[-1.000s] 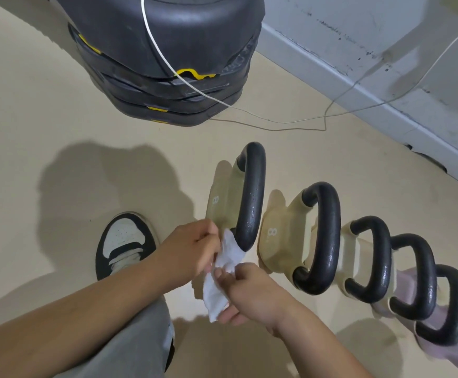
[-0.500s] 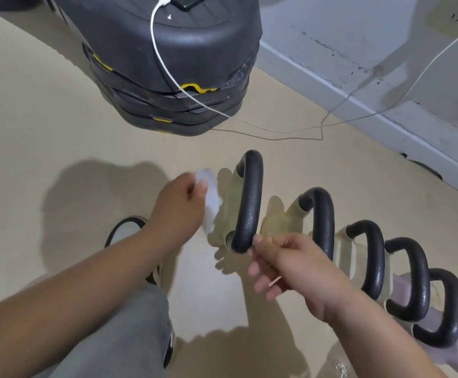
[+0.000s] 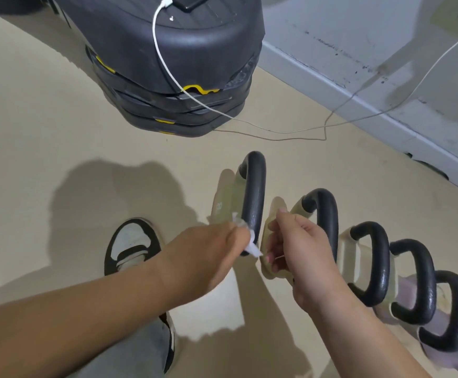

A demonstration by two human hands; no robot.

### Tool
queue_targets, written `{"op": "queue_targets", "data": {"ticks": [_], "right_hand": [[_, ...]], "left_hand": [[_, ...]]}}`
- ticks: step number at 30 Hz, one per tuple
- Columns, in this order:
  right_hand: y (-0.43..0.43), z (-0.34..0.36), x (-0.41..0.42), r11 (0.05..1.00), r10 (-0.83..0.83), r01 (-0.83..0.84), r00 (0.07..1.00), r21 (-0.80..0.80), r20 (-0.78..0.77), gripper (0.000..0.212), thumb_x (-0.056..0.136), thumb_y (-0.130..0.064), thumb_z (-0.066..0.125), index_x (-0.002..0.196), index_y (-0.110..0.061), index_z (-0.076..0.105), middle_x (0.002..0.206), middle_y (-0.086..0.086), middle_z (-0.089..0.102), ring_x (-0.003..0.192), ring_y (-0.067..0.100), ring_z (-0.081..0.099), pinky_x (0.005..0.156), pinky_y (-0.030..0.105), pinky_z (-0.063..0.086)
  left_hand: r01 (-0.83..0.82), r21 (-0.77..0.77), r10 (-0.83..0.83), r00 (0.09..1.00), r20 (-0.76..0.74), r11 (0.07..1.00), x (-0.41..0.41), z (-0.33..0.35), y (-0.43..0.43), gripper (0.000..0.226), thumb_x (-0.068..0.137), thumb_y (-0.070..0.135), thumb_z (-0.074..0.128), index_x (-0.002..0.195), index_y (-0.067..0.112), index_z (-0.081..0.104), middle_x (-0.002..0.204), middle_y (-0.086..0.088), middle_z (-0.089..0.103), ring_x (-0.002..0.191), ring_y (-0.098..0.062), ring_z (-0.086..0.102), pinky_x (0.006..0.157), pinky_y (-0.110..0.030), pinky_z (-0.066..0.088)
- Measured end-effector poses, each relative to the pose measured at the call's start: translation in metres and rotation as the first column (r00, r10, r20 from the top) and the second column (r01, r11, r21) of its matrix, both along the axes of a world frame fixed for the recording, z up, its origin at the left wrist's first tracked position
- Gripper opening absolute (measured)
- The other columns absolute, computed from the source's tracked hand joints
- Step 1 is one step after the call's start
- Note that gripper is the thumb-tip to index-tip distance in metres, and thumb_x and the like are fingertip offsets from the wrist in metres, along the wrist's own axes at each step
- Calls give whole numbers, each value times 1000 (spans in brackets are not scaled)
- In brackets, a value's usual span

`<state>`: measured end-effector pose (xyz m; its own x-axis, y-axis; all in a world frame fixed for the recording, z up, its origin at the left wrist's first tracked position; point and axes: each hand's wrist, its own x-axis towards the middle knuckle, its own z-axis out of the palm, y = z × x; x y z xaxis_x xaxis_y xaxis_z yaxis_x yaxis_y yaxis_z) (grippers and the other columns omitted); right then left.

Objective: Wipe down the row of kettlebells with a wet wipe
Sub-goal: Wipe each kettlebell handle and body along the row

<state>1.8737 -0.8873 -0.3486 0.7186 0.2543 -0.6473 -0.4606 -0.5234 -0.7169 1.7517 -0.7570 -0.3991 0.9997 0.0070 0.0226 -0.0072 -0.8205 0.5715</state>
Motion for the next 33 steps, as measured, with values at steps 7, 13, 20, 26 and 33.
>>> {"op": "queue_targets", "data": {"ticks": [7,13,20,26,33], "right_hand": [[-1,-12,-8,998,-59,60,997,26,-43,25,106,-25,52,96,-7,66,66,11,59,52,24,52,54,35,40],[-2,-6,-2,997,-70,72,996,36,-49,25,107,-27,51,97,-9,66,70,12,61,59,26,55,62,40,42],[20,-1,16,996,-86,85,996,40,32,20,105,-28,54,107,-14,68,88,5,68,78,21,67,67,37,54],[39,-2,31,992,-116,112,991,59,69,19,104,-27,54,109,-14,66,102,10,72,103,29,73,82,44,61],[25,1,22,993,-108,103,988,55,111,18,104,-26,55,106,-12,67,101,6,72,95,23,72,79,40,61]], "left_hand": [[89,26,-85,990,-111,996,-9,-47,-3,23,92,10,53,106,26,45,78,2,54,64,-24,51,56,-36,46],[-150,-64,133,966,-223,987,-9,-64,26,12,104,32,38,105,27,49,89,2,64,73,-22,57,70,-39,49],[-638,-519,657,733,-179,570,75,-35,50,9,97,18,56,94,25,60,73,12,62,60,-4,58,62,-26,46],[-643,-665,628,707,-325,381,109,-38,43,14,97,3,56,93,13,66,81,-2,62,71,-14,55,63,-9,44],[-536,-614,290,840,-459,579,72,-35,30,24,96,-1,56,83,13,71,76,5,65,71,-8,60,72,-23,51]]}}
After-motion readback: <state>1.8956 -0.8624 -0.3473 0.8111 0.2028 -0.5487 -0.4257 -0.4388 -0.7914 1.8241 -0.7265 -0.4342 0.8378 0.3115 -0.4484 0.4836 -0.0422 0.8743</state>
